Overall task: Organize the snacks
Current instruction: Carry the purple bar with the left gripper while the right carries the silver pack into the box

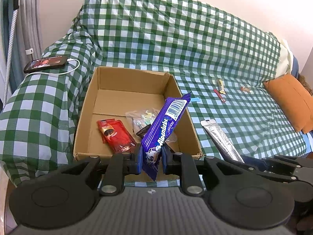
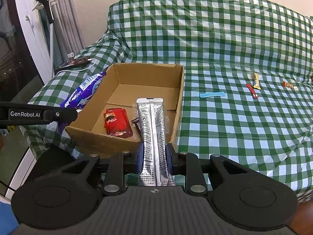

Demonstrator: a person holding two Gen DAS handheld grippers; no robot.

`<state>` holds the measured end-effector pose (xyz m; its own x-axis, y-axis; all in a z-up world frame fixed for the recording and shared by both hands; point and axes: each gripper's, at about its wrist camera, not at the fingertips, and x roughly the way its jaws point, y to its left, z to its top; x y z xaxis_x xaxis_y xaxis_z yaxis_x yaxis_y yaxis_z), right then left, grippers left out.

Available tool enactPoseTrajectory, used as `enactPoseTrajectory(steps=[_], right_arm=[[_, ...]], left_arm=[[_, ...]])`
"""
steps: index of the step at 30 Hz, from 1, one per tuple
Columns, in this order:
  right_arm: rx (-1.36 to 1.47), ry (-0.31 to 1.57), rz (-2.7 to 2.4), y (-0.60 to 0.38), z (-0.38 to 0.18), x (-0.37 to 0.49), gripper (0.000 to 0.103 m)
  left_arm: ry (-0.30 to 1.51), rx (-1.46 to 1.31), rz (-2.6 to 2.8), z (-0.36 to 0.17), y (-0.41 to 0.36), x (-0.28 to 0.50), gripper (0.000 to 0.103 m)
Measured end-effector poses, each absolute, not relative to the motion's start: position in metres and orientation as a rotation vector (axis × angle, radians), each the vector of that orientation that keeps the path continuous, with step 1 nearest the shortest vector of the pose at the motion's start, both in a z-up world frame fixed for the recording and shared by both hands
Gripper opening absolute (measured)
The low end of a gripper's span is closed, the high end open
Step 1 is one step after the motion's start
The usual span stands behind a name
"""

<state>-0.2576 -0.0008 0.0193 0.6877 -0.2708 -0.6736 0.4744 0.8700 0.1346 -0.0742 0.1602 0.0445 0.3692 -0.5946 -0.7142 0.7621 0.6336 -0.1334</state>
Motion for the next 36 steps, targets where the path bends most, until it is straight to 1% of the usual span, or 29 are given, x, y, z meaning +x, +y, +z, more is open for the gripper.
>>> enactPoseTrajectory(steps=[20, 36], right_arm=[[0.31, 0.711, -0.434, -0.004, 0.012, -0.251, 0.026], [0.304, 0.713, -0.434, -0.016, 0.01, -0.217, 0.026]], left_arm=[[0.814, 0.221, -0.857, 0.041, 0.156, -0.058, 0.021], [0.815, 0.194, -0.798, 0.041, 0.145, -0.017, 0.021]])
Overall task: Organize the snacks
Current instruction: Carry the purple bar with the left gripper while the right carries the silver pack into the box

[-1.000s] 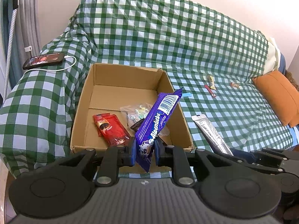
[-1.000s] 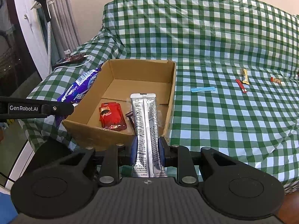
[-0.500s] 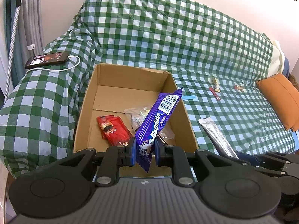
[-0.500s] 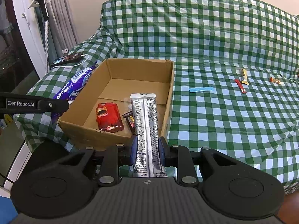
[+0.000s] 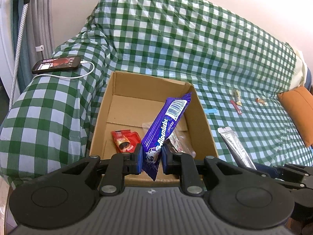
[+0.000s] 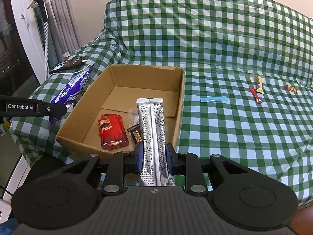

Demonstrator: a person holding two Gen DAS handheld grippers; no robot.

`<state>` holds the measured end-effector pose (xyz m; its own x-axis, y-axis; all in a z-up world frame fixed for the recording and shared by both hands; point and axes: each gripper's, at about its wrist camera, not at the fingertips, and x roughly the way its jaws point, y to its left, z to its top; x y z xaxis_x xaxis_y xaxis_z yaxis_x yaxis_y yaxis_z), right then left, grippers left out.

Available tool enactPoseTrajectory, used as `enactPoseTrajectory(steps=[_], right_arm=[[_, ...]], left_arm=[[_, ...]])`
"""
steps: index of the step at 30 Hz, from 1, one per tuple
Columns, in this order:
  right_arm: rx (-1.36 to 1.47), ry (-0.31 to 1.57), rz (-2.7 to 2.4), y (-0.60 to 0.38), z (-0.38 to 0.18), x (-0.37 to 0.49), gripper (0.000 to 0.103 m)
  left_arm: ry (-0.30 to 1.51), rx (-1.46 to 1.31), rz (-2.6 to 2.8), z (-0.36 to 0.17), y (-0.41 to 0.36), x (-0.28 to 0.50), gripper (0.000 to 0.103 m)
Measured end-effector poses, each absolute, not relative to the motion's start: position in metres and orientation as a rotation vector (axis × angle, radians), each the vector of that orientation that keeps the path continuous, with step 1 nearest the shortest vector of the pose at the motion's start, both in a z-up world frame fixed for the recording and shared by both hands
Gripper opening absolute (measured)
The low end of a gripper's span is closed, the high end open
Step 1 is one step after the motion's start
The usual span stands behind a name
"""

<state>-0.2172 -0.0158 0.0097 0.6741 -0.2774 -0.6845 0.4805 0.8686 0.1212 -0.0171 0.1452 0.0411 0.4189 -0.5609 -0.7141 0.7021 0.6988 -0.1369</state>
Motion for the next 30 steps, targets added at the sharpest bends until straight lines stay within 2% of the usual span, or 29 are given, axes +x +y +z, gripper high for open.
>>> enactPoseTrajectory(steps=[15, 30], right_arm=[[0.329, 0.734, -0.4, -0.035, -0.002, -0.161, 0.026], [0.35, 0.762, -0.382, -0.06, -0.023, -0.106, 0.027]], left_arm=[[0.825, 0.202, -0.768, 0.029, 0.115, 0.026, 0.021], [0.886, 0.242, -0.73, -0.01, 0.09, 0.066, 0.021]])
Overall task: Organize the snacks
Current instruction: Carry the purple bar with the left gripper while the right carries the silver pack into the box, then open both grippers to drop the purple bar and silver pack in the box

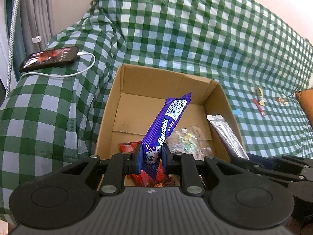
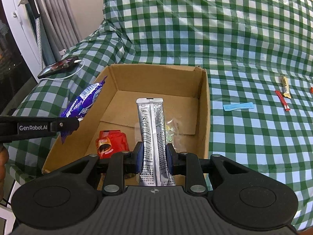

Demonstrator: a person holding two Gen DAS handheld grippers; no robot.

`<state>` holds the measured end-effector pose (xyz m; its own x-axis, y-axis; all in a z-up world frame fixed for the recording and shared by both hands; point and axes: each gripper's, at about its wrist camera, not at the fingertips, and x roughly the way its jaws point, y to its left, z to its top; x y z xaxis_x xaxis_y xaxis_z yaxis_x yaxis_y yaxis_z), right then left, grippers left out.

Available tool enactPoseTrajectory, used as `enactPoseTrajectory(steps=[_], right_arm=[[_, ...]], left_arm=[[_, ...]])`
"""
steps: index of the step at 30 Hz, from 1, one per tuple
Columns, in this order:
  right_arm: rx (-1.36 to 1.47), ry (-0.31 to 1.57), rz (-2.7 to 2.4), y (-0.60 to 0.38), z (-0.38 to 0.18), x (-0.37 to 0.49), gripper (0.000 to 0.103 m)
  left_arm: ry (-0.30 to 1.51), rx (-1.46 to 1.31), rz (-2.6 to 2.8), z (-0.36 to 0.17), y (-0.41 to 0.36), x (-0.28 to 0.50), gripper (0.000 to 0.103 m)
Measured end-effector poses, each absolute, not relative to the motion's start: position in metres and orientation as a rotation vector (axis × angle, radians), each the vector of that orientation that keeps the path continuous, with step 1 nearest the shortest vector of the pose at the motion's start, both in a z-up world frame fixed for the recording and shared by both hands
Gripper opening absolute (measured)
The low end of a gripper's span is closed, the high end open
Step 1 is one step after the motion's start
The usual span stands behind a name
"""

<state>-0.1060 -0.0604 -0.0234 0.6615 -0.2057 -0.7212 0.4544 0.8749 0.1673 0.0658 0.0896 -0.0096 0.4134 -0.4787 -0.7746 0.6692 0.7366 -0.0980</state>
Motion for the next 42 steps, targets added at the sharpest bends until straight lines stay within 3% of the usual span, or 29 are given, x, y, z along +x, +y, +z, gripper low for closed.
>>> enactPoseTrajectory(steps=[25, 26, 28, 29, 30, 31, 42], right_arm=[[0.384, 0.791, -0.395, -0.083, -0.05, -0.052, 0.028], [0.391, 0.784, -0.4, -0.084, -0.05, -0.05, 0.028], [0.411, 0.765, -0.419, -0.088, -0.048, -0.05, 0.039], [0.425, 0.758, -0.429, -0.09, -0.047, -0.051, 0.047], [0.438, 0.755, -0.436, -0.091, -0.047, -0.051, 0.066], [0.451, 0.752, -0.444, -0.091, -0.046, -0.053, 0.078], [0.455, 0.834, -0.448, -0.058, -0.031, -0.11, 0.091]], left_arm=[[0.928, 0.314, -0.648, -0.05, 0.055, 0.105, 0.022], [0.931, 0.317, -0.644, -0.049, 0.055, 0.105, 0.026], [0.928, 0.312, -0.638, -0.046, 0.055, 0.104, 0.056], [0.922, 0.306, -0.628, -0.044, 0.056, 0.103, 0.09], [0.904, 0.295, -0.613, -0.041, 0.059, 0.101, 0.102], [0.868, 0.288, -0.586, -0.038, 0.063, 0.097, 0.103], [0.925, 0.317, -0.568, -0.029, 0.106, 0.051, 0.103]])
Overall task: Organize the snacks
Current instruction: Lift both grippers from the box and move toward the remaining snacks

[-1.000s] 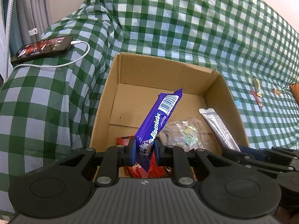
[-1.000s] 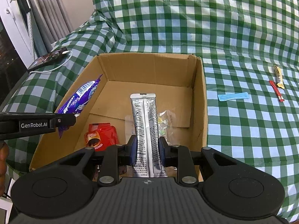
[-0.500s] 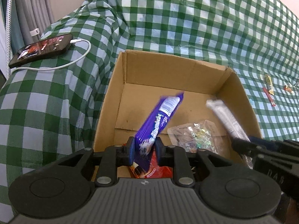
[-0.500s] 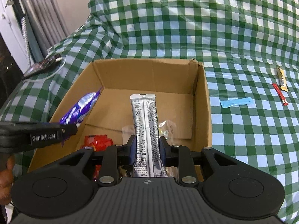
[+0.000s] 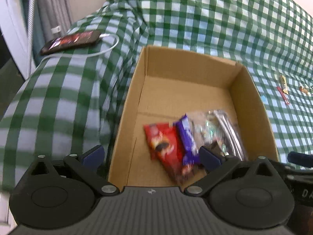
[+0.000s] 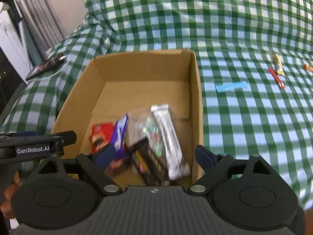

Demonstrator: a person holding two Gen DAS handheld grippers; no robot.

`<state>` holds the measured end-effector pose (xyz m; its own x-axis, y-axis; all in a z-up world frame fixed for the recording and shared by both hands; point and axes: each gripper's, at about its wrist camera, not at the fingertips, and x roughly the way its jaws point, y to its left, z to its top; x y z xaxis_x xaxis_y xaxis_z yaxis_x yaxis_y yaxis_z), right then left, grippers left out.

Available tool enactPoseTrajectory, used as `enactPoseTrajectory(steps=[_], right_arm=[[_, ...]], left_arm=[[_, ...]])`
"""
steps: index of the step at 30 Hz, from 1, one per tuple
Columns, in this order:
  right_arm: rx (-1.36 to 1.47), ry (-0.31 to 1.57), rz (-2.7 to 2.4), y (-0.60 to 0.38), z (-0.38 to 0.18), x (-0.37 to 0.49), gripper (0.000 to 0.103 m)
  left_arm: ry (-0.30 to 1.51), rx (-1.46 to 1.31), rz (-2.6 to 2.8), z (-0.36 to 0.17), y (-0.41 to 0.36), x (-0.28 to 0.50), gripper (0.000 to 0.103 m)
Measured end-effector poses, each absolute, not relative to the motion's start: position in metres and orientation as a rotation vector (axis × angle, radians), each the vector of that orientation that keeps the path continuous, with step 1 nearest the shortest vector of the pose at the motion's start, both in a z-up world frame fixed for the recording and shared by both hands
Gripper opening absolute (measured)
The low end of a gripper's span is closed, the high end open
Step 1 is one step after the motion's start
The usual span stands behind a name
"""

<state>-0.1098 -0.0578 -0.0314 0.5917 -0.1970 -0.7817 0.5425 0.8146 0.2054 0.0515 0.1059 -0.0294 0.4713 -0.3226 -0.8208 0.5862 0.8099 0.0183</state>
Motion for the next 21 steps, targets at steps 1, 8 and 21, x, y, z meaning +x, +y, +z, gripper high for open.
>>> enactPoseTrajectory(steps=[1, 8, 21], right_arm=[[0.452, 0.843, -0.446, -0.053, -0.03, -0.116, 0.091], [0.375, 0.84, -0.411, -0.013, -0.012, -0.154, 0.093], [0.315, 0.72, -0.402, 0.015, 0.025, -0.201, 0.097]], left_arm=[[0.93, 0.311, -0.565, -0.027, 0.112, 0.045, 0.103], [0.887, 0.302, -0.576, -0.006, 0.139, 0.007, 0.103], [0.788, 0.283, -0.588, 0.03, 0.168, -0.045, 0.103]])
